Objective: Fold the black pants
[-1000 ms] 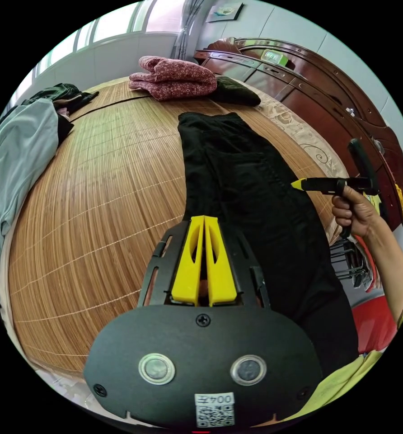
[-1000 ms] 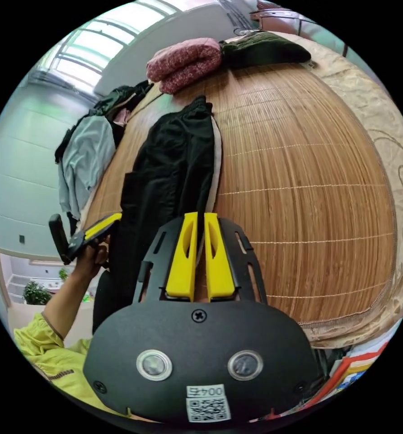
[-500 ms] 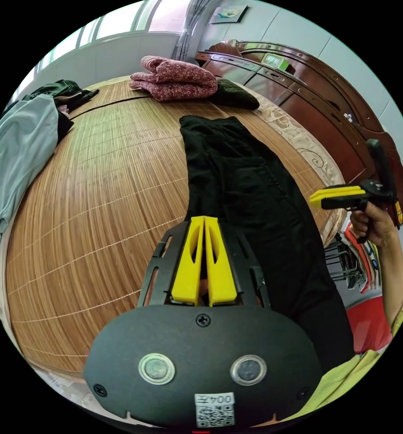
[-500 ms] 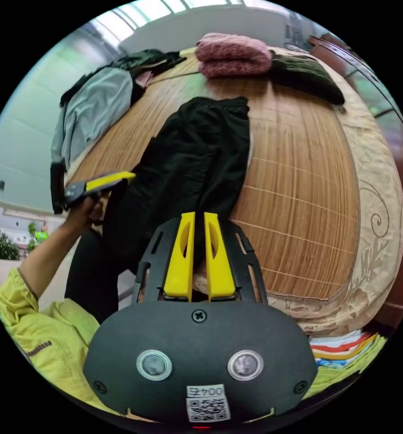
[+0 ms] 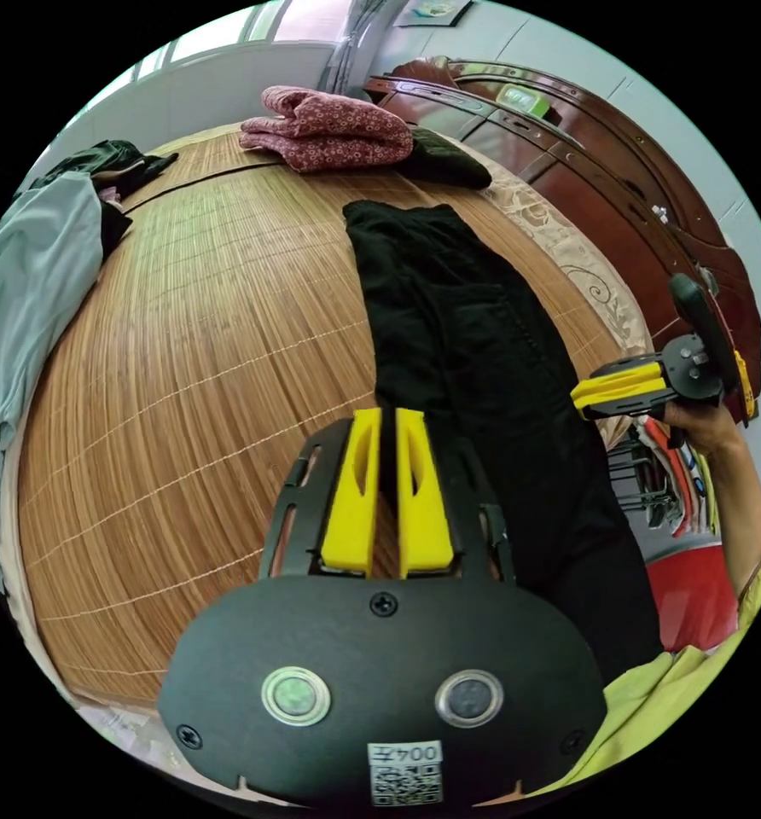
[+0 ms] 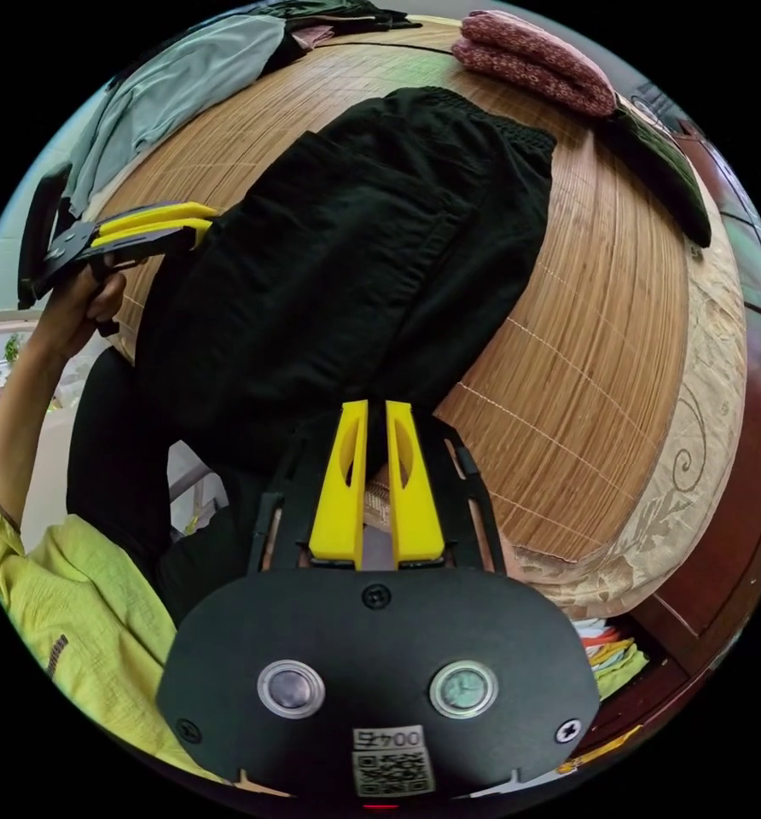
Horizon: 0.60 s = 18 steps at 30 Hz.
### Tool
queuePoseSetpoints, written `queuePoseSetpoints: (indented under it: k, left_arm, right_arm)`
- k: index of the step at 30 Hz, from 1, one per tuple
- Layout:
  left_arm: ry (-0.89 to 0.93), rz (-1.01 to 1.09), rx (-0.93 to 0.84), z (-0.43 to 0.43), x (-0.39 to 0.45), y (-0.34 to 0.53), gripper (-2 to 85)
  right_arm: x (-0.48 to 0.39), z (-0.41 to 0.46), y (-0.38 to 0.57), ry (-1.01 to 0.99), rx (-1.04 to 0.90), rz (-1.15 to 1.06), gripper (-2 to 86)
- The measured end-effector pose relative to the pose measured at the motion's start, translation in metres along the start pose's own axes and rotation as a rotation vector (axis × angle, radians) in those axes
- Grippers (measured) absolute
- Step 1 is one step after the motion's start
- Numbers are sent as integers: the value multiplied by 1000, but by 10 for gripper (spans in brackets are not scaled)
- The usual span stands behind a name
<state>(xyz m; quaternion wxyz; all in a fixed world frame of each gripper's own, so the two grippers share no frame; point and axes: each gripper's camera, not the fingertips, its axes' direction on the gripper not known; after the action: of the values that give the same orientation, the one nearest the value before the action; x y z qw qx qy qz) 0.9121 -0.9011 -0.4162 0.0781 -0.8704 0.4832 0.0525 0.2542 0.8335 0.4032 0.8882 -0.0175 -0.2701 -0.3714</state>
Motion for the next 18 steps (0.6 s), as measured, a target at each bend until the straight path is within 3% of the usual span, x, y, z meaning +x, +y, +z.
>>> queuePoseSetpoints:
  k: [4, 11, 18]
  left_arm:
    - [-73, 12, -3, -2, 3, -3, 18]
    - [32, -120, -9, -7, -22, -5, 12]
    - [-9, -149, 83, -35, -22, -20, 16]
  right_arm:
    - [3, 14, -13, -16, -4, 5, 39]
    - [3, 28, -28, -19, -2, -20, 48]
    - [10, 35, -39, -41, -13, -37, 51]
